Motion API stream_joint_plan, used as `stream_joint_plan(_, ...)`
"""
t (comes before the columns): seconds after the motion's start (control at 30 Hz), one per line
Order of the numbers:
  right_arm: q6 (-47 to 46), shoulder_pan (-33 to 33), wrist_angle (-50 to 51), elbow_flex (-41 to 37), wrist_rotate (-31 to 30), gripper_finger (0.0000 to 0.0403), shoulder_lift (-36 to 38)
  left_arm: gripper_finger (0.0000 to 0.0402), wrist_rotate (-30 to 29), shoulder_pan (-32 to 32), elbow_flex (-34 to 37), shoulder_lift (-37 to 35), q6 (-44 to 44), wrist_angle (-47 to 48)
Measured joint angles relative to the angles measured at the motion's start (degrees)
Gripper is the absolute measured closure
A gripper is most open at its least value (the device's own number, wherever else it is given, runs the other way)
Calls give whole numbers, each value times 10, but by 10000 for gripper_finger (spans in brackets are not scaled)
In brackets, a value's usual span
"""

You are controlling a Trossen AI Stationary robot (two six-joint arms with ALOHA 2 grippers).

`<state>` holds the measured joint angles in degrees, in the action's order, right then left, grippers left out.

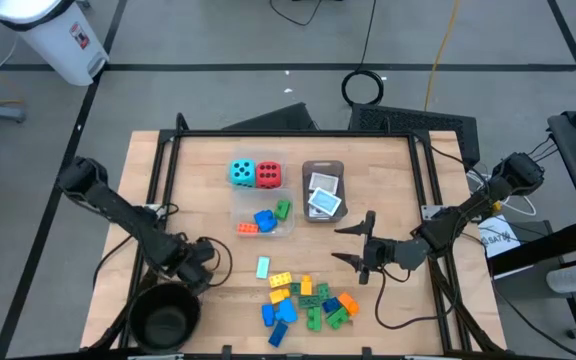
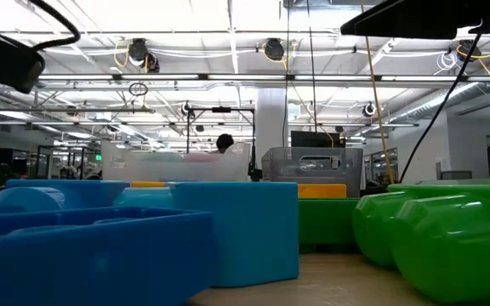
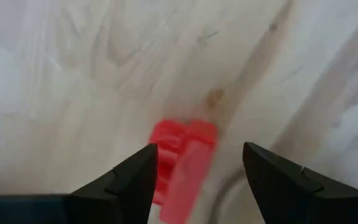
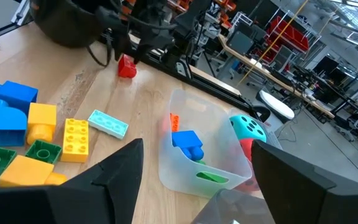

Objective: Pick & Place Toys
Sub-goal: Adjust the black bucket on the table

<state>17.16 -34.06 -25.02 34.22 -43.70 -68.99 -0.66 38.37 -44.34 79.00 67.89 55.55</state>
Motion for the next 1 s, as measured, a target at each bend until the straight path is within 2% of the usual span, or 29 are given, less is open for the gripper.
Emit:
stream_joint_plan(0.33, 0, 0, 0, 0, 0, 140, 0, 160, -2, 0, 1, 14, -18, 11)
stream_joint_plan(0.57, 0, 0, 0, 0, 0, 140, 0, 160, -38, 0, 1, 14, -24, 30)
stream_joint_plan(0.73, 0, 0, 0, 0, 0, 140, 0, 160, -43, 0, 1, 14, -31, 26)
stream_joint_plan(1.0, 0, 0, 0, 0, 0, 140, 0, 160, -147, -2, 1, 14, -89, -60)
